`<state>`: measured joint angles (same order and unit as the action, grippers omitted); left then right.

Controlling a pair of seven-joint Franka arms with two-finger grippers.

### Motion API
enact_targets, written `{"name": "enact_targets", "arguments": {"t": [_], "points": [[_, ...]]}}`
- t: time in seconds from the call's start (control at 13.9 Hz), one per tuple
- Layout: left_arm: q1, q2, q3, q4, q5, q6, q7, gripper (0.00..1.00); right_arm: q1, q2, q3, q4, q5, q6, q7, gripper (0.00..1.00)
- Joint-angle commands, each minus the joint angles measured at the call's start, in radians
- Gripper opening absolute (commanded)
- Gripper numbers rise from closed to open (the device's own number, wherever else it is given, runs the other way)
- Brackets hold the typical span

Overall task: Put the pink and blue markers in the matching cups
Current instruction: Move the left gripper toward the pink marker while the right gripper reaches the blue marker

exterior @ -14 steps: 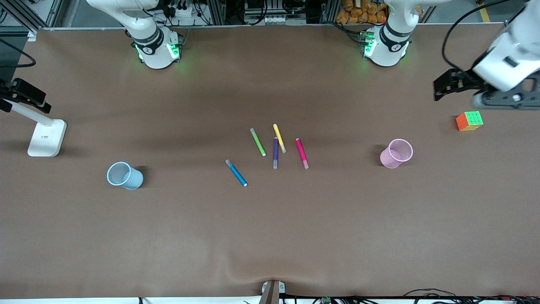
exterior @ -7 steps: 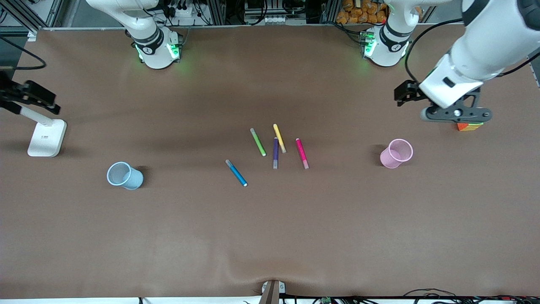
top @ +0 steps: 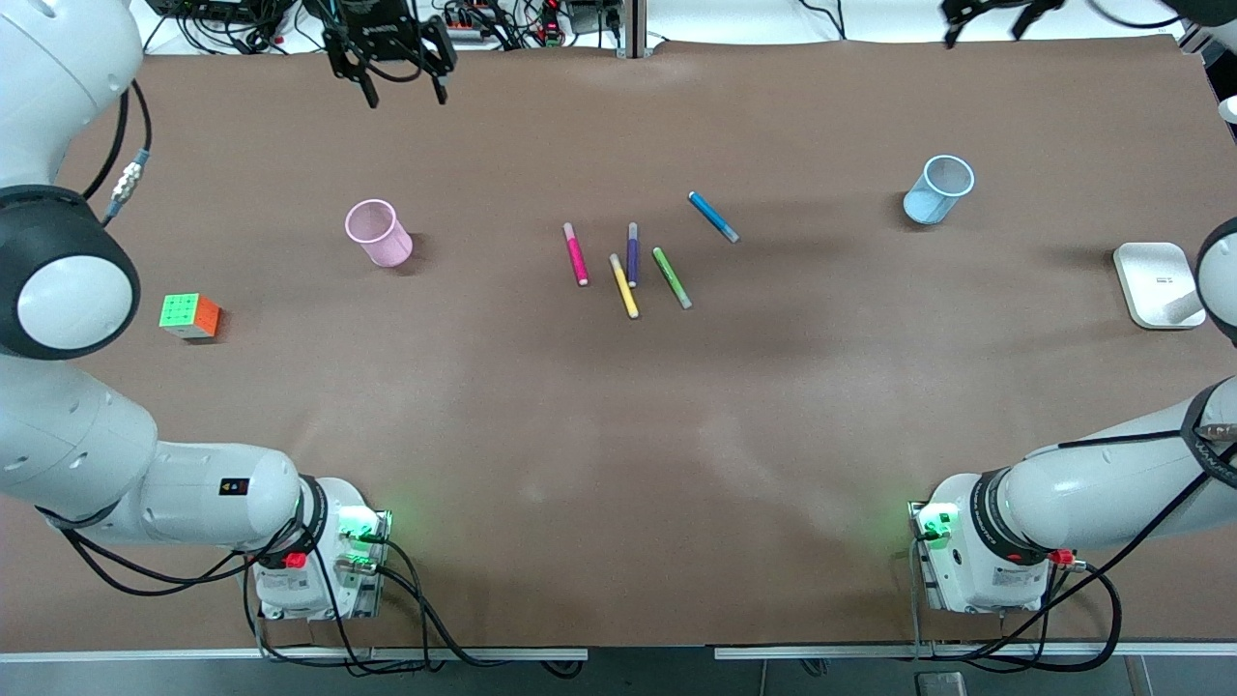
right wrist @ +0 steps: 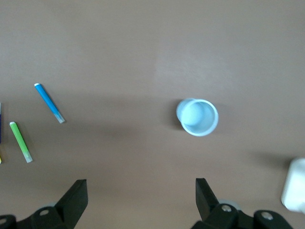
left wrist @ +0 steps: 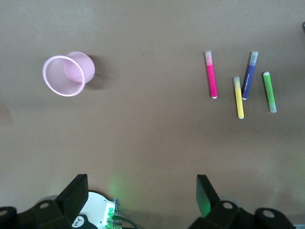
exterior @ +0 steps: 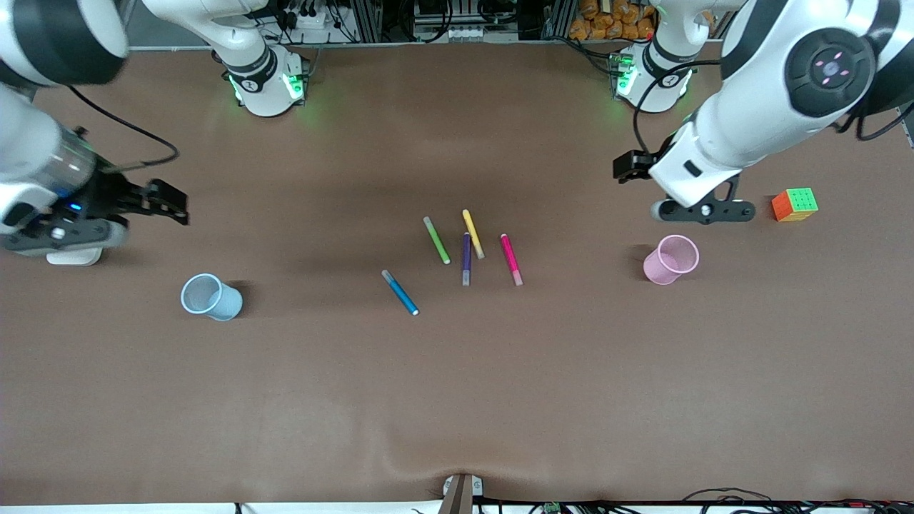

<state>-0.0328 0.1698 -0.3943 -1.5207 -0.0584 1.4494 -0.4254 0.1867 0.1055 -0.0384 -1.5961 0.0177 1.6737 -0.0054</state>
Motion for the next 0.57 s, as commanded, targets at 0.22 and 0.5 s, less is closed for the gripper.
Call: {"name": "enact_targets", "arguments": {"t": [0.22, 0.5], "points": [[-0.097, 0.105, -0.001, 0.037, 0.000, 0.002, -0.171, 1.00, 0.144, 0.092, -0.006, -0.067, 0.024, 0.129, 0.015, 1.00], [-0.140, 0.172, -0.001, 0.034, 0.006, 0.048, -0.243, 1.00, 0.244, 0.160, -0.006, -0.168, 0.024, 0.325, 0.015, 1.00]]}}
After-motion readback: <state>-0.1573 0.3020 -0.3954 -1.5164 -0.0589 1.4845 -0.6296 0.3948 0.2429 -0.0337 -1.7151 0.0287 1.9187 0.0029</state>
